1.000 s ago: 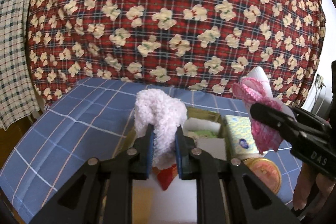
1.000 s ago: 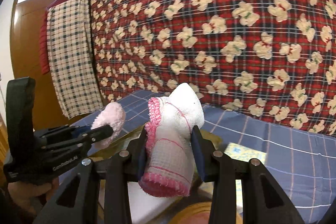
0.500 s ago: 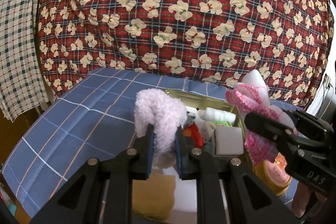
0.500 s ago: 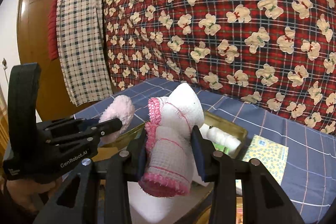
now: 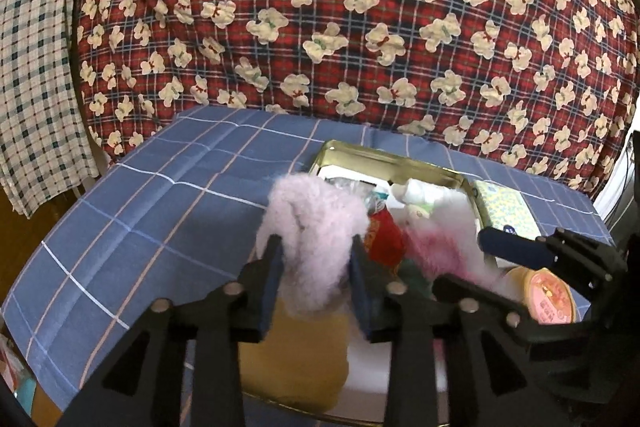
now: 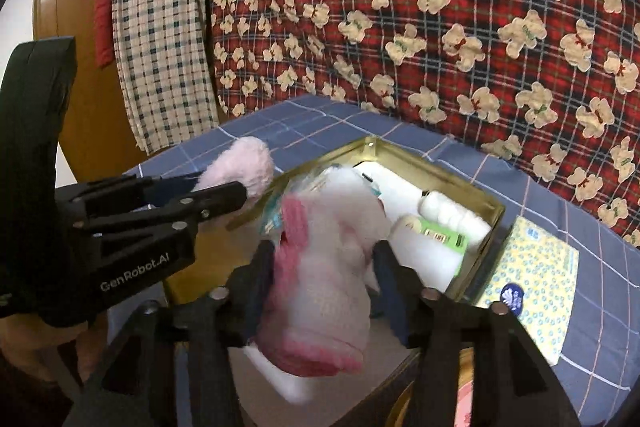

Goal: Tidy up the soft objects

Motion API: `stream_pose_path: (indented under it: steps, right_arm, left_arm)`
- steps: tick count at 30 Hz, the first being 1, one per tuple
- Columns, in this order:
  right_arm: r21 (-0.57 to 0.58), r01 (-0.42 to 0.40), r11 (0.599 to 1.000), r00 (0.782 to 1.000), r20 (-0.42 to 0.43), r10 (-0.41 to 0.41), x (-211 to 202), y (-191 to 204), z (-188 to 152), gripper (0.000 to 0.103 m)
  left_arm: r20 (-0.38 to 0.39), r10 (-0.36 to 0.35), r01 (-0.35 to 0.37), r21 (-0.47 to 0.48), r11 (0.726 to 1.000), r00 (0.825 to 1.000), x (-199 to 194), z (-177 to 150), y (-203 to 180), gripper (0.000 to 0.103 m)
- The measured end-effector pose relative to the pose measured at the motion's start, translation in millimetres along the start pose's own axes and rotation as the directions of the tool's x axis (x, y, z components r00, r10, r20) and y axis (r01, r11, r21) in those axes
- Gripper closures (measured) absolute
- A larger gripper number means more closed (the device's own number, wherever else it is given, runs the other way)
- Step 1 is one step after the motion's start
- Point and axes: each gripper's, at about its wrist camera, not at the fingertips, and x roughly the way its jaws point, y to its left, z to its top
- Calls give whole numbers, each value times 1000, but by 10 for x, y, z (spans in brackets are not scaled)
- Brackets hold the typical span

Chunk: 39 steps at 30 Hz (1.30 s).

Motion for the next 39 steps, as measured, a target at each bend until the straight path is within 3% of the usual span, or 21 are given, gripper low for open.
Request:
stream_pose_path:
  steps: [2, 9, 13, 17, 31, 39]
  right_arm:
    - [-4, 4, 1000, 1000, 0, -4, 5, 14, -12, 40]
    - [-5, 33, 999, 999, 7, -33, -52, 34, -51, 40]
    - [29, 48, 998, 999, 23, -49, -141, -24, -94, 35]
    - [82, 52, 995, 996, 69, -58, -278, -92, -151, 30]
    - [120, 88, 989, 979, 172, -108, -613, -103, -217, 29]
    - [126, 83, 989, 974, 202, -107, -729, -89, -217, 29]
  left_arm:
    - [-4, -4, 4, 1, 1000, 1000, -2, -8, 6, 68]
    - [28, 8, -8, -12, 1000, 1000, -104, -11, 50, 34]
    - [59, 16, -15, -20, 1000, 998, -202, -9, 87, 24]
    - [88, 18, -16, -27, 1000, 996, -279, -31, 102, 8]
    - [177, 7, 2, -46, 999, 984, -532, -102, 88, 1]
    - [178, 10, -1, -47, 999, 984, -549, -119, 79, 1]
